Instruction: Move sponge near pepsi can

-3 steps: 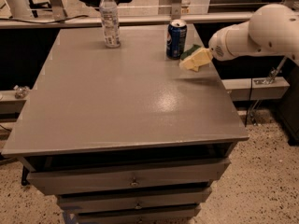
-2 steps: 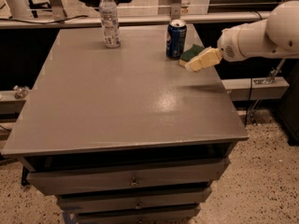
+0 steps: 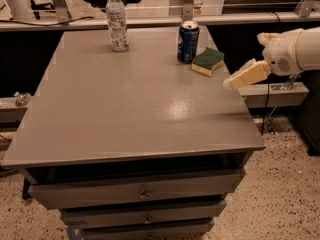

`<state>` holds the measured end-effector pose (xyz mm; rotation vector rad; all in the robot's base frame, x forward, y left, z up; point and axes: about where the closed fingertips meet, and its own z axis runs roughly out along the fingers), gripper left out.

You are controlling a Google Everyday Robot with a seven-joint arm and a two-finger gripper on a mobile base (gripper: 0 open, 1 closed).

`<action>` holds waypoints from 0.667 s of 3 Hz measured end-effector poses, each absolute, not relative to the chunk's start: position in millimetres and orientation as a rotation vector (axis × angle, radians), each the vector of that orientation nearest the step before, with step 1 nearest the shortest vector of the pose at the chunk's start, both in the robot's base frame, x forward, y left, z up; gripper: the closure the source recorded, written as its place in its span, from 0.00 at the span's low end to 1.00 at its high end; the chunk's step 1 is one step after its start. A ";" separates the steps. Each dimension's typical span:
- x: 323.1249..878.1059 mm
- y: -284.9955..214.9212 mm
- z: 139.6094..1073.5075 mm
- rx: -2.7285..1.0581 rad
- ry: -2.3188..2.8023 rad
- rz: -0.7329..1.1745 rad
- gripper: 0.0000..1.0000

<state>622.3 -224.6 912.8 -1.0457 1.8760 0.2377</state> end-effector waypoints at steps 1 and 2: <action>592.4 -252.3 915.1 -1.071 1.833 0.296 0.00; 587.4 -254.0 914.4 -1.081 1.830 0.306 0.00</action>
Offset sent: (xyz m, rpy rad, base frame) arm -0.0264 -0.0241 0.0022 0.0293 -0.0064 0.0467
